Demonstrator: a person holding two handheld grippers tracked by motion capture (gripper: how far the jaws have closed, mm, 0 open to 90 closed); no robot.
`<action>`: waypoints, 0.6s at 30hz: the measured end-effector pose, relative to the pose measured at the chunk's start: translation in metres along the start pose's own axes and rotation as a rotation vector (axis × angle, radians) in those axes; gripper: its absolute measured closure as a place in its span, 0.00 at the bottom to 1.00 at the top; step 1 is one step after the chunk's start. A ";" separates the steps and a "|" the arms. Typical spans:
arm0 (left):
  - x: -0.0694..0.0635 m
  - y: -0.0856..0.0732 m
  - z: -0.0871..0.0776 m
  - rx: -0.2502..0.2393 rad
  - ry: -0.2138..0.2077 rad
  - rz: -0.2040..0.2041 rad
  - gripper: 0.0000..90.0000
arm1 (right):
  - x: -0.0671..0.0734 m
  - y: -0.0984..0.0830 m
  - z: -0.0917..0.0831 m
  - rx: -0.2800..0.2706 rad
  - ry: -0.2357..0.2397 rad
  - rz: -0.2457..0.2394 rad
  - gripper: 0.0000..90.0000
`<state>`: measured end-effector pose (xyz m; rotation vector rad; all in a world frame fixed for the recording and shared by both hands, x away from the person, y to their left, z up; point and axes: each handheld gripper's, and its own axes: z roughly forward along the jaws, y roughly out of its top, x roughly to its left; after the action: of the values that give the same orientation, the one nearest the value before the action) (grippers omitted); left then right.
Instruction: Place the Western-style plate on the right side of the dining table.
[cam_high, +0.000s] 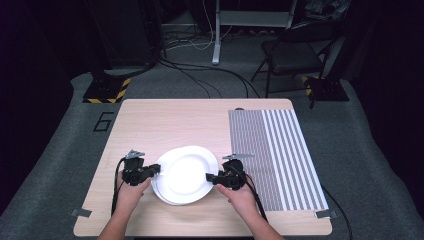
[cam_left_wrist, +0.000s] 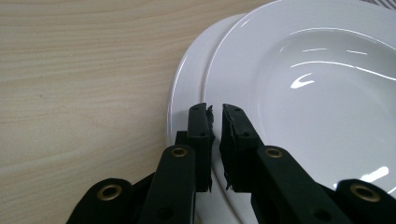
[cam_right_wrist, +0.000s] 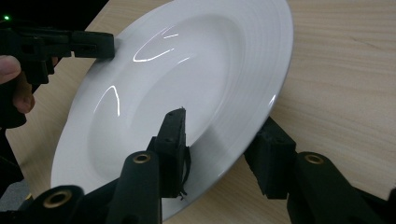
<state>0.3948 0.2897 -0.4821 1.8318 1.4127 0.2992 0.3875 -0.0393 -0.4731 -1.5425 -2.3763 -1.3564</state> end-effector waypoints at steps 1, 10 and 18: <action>0.000 0.000 0.000 -0.001 0.000 0.000 0.92 | 0.000 0.000 0.000 0.001 0.006 0.010 0.67; -0.002 -0.001 0.005 -0.002 -0.025 0.000 0.92 | -0.006 0.005 -0.008 -0.011 0.026 0.040 0.73; -0.009 -0.001 0.011 0.015 -0.053 0.013 0.88 | -0.008 0.011 -0.021 -0.045 0.000 0.008 0.77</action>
<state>0.3976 0.2772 -0.4882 1.8481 1.3702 0.2456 0.3908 -0.0573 -0.4559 -1.5606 -2.3532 -1.4183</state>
